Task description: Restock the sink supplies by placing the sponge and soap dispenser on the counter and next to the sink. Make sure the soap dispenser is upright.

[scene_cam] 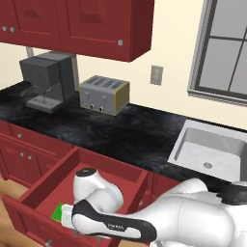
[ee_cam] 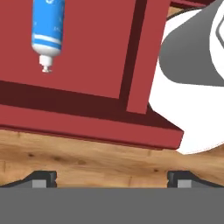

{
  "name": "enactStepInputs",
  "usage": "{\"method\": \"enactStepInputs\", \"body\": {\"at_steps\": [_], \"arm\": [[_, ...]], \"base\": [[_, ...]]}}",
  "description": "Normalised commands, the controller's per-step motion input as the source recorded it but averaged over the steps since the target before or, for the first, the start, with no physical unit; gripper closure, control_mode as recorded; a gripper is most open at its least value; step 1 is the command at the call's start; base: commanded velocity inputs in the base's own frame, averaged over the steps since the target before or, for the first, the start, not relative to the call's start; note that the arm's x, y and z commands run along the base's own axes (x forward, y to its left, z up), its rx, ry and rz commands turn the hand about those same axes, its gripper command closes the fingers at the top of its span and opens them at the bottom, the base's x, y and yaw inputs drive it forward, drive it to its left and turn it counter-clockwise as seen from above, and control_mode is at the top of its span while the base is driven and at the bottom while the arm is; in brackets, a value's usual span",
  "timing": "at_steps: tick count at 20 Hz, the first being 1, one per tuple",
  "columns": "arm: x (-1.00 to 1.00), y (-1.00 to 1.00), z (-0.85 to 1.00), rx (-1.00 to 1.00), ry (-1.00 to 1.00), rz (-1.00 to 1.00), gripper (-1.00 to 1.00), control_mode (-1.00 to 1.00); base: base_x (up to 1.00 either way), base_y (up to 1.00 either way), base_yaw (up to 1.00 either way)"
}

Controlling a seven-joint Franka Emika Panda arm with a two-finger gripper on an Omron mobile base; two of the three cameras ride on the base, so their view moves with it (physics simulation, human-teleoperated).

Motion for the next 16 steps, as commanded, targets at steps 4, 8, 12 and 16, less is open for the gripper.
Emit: {"method": "enactStepInputs", "body": {"at_steps": [4,8,12,16], "arm": [[0.99,-0.19,0.30,0.00,-0.05,0.25,-1.00,-1.00],[0.90,-0.21,0.16,0.01,-0.13,0.39,-1.00,-1.00],[0.38,0.00,0.00,0.00,-0.10,0.53,-1.00,-1.00],[0.51,0.00,0.00,-0.01,-0.08,0.69,-1.00,-1.00]], "base": [[0.00,0.00,0.00],[0.00,0.00,0.00],[0.00,0.00,0.00],[0.00,0.00,0.00]]}}
